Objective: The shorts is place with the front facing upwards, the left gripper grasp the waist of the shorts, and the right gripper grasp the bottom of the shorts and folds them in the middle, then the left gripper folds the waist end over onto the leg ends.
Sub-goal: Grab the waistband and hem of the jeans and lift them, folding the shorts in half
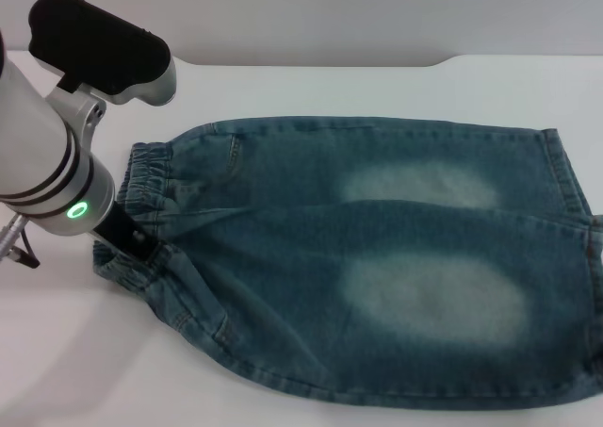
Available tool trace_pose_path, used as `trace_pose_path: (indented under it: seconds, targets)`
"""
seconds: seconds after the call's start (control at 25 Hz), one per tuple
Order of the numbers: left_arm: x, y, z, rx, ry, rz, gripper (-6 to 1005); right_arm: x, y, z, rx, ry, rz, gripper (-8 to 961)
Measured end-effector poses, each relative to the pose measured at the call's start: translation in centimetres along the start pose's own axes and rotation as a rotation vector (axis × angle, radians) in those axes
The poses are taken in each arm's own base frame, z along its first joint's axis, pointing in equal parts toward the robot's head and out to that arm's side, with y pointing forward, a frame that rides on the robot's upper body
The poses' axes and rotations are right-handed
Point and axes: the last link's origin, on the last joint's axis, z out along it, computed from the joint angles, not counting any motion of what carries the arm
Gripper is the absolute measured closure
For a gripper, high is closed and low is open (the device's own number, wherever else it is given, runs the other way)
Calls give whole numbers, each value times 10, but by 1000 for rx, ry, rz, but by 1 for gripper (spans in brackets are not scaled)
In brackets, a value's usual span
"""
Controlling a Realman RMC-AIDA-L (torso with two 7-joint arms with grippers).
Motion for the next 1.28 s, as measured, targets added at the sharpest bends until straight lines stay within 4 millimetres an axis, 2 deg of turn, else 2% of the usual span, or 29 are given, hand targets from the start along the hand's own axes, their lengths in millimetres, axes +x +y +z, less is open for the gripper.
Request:
trace_pose_path:
  seconds: [0.36,0.64,1.08,1.28]
  targets:
    - [4,-3,-7,2,60,-18,966,-19,4,-21,16,-110,-36,955]
    - [9,-15,-18,12,185,-72,957,-35,-2,-27,45,-201,-66,954]
    - [24,-30,-21,42,386,-93,944,-84,-30,-51,221,-637,-136,954]
    - [27,-35,-17,54,461,-104,938,-88,-40,-42,258,-752,-109,955]
